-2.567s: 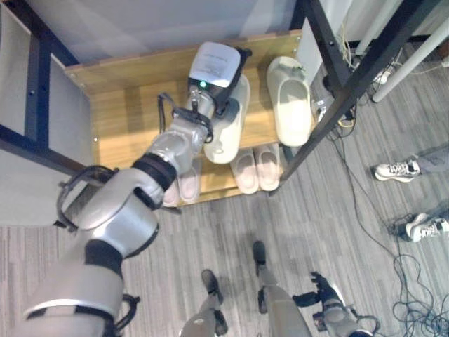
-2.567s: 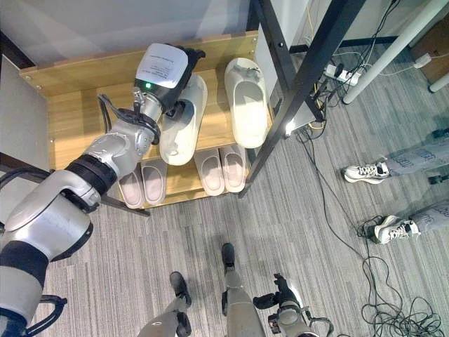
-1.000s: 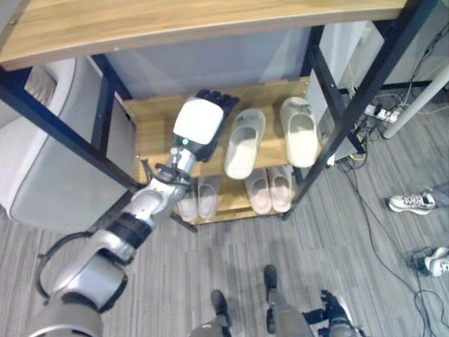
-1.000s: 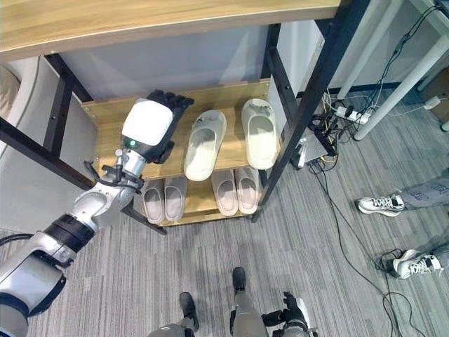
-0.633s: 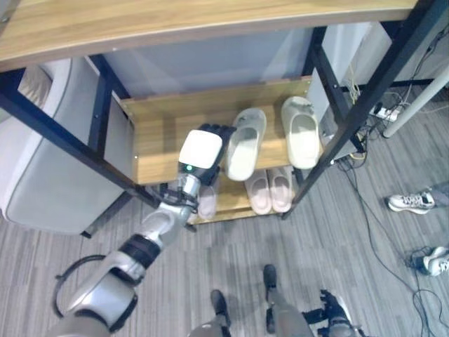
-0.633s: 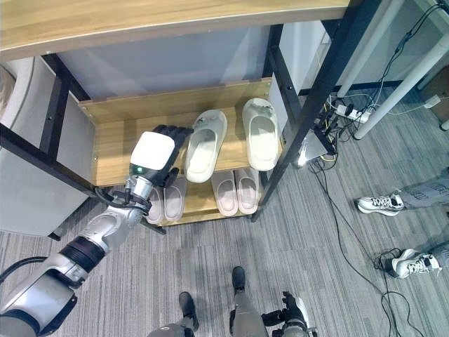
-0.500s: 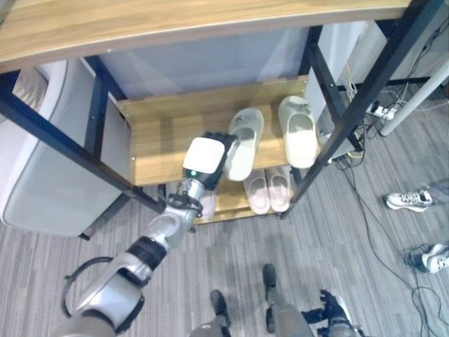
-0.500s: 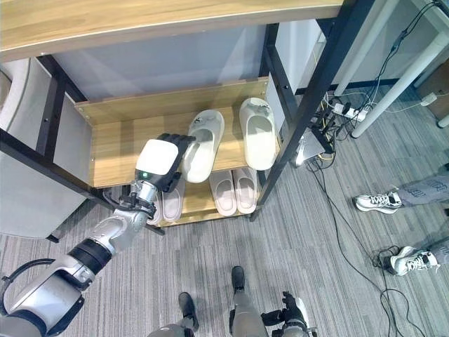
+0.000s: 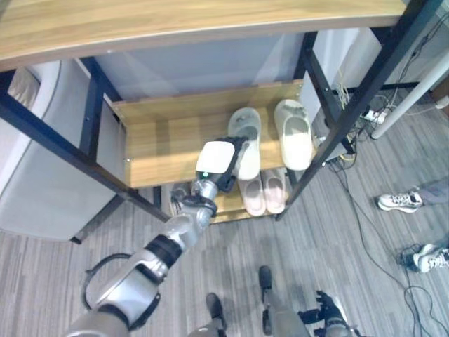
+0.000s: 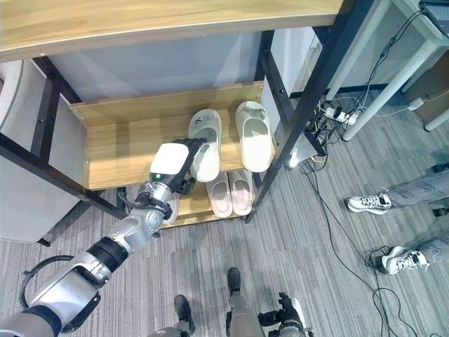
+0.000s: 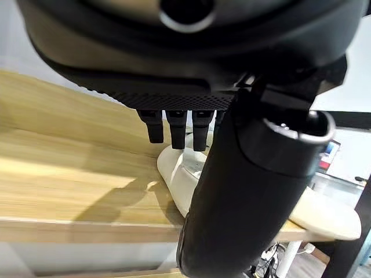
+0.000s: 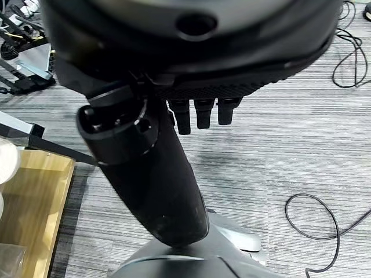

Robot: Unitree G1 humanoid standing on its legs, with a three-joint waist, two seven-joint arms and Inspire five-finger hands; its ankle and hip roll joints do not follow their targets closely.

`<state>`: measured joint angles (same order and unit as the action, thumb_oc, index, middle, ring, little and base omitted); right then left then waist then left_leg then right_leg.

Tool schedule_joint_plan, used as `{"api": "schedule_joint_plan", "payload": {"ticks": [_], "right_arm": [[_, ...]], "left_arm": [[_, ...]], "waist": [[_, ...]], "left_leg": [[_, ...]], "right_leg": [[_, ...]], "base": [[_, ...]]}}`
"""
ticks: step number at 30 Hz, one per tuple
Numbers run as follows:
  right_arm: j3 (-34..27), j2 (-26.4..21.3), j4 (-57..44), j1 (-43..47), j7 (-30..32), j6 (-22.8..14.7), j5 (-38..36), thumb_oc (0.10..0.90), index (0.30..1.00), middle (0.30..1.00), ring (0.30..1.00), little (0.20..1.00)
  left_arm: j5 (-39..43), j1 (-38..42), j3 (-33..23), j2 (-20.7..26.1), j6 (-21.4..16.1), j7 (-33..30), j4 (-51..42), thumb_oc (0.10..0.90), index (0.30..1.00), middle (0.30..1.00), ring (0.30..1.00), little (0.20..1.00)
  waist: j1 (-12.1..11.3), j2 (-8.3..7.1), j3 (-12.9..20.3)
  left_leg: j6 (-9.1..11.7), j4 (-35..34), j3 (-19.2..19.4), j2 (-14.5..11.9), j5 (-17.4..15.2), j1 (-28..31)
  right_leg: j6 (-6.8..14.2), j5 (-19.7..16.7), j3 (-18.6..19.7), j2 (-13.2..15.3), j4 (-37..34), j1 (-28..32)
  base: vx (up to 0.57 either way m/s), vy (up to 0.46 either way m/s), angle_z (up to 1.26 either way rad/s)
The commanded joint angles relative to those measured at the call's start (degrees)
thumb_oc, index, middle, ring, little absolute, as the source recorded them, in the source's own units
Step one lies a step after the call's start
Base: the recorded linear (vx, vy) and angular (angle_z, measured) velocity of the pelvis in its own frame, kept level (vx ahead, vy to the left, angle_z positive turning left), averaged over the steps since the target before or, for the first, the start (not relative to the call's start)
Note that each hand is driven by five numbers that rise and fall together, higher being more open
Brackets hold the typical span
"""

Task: Arrange the slippers neatly on the shoe rack.

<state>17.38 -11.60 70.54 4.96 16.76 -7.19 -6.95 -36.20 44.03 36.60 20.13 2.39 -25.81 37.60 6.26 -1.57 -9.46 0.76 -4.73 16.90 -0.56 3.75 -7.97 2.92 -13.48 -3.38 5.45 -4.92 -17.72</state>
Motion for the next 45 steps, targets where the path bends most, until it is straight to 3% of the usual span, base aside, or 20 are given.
{"api": "schedule_joint_plan", "payload": {"ticks": [1, 7, 21, 26, 31, 37, 42, 43, 45], "right_arm": [[1.7, -3.4, 0.8, 0.4, 0.8, -0.6, -0.5, 0.800, 0.900, 0.900, 0.900, 0.900], [2.3, -4.1, 1.3, 1.3, 1.0, -0.6, -0.5, 0.800, 0.900, 0.900, 0.900, 0.900], [2.9, -5.4, 1.3, 2.1, 1.5, -1.6, -0.4, 0.800, 0.900, 0.900, 0.900, 0.900], [2.0, -5.4, 1.4, 1.7, 1.5, -1.8, -0.2, 0.800, 0.900, 0.900, 0.900, 0.900], [0.5, -3.9, 0.6, 0.6, 1.0, -1.9, -1.0, 0.800, 0.900, 0.900, 0.900, 0.900], [-0.5, -2.1, -0.2, 0.2, 0.1, -1.5, -1.2, 0.800, 0.900, 0.900, 0.900, 0.900], [-0.1, -1.4, -0.3, 0.4, -0.1, -0.6, -0.7, 0.800, 0.900, 0.900, 0.900, 0.900], [0.5, -1.6, -0.3, 0.6, -0.2, 0.0, -0.1, 0.800, 0.900, 0.900, 0.900, 0.900], [0.4, -1.5, -0.1, 0.4, -0.3, 0.3, -0.4, 0.800, 0.900, 0.900, 0.900, 0.900]], "left_arm": [[0.8, 13.8, -1.4, -4.6, -2.4, -4.2, 3.1, 0.800, 0.900, 0.900, 0.900, 0.900], [2.5, 18.5, 0.4, -7.6, -3.3, -4.3, 5.2, 0.800, 0.900, 0.900, 0.900, 0.900], [6.6, 20.5, 3.6, -15.3, -7.8, -3.5, 3.8, 0.800, 0.900, 0.900, 0.900, 0.900], [6.2, 18.5, 3.8, -12.5, -9.1, -2.3, 0.3, 0.800, 0.900, 0.900, 0.900, 0.900], [6.9, 12.2, -1.1, -5.4, -9.8, -3.3, -10.9, 0.800, 0.900, 0.900, 0.900, 0.900], [6.7, 5.4, -7.7, 0.2, -8.9, -4.1, -16.0, 0.800, 0.900, 0.900, 0.900, 0.900], [12.2, 3.0, -10.9, -0.7, -8.7, -3.7, -14.3, 0.800, 0.900, 0.900, 0.900, 0.900], [18.2, 3.4, -11.6, -2.5, -8.4, -2.5, -7.1, 0.800, 0.900, 0.900, 0.900, 0.900], [22.8, 4.3, -12.4, -3.7, -8.0, -2.2, -2.1, 0.800, 0.900, 0.900, 0.900, 0.900]], "waist": [[-0.2, 5.02, 0.6], [0.5, 5.17, 0.3], [1.9, 5.14, 0.1], [1.5, 5.29, 0.4], [0.3, 5.13, 0.8], [-1.3, 4.52, 1.1], [-1.5, 4.34, 1.3], [-1.4, 4.19, 1.3], [-1.1, 4.14, 1.5]], "left_leg": [[1.1, -0.3, -8.8, -2.8, -1.6, -3.7], [1.1, -0.3, -8.4, -3.0, -1.4, -4.5], [1.0, -0.3, -7.9, -3.1, -1.7, -4.9], [1.0, -0.3, -7.9, -3.0, -1.9, -4.5], [1.0, -0.3, -8.4, -2.8, -2.0, -4.0], [1.0, -0.3, -9.0, -2.7, -2.2, -3.3], [1.0, -0.3, -9.1, -2.6, -2.2, -3.1], [1.0, -0.3, -9.0, -2.5, -2.1, -3.2], [0.9, -0.3, -8.7, -2.6, -2.0, -3.3]], "right_leg": [[3.0, 11.9, -1.9, -1.5, 6.2, -0.5], [3.1, 11.8, -1.5, -1.5, 6.4, -1.7], [3.0, 12.0, -1.0, -1.6, 7.0, -2.6], [3.0, 12.1, -1.2, -1.5, 7.1, -2.2], [3.1, 12.5, -1.8, -1.5, 7.0, -1.1], [3.1, 12.6, -2.7, -1.3, 6.7, 0.2], [3.0, 12.6, -2.9, -1.2, 6.7, 0.5], [3.0, 12.2, -2.8, -1.3, 6.5, 0.3], [3.0, 11.8, -2.6, -1.3, 6.2, 0.1]], "base": [[0.00, 0.000, 0.00], [0.00, 0.000, 0.00], [0.01, -0.003, -0.04], [0.00, 0.000, 0.00], [0.00, 0.000, 0.00], [0.01, 0.003, 0.07], [0.01, 0.007, 0.03], [0.01, 0.034, 0.07], [0.01, 0.022, 0.04]]}}
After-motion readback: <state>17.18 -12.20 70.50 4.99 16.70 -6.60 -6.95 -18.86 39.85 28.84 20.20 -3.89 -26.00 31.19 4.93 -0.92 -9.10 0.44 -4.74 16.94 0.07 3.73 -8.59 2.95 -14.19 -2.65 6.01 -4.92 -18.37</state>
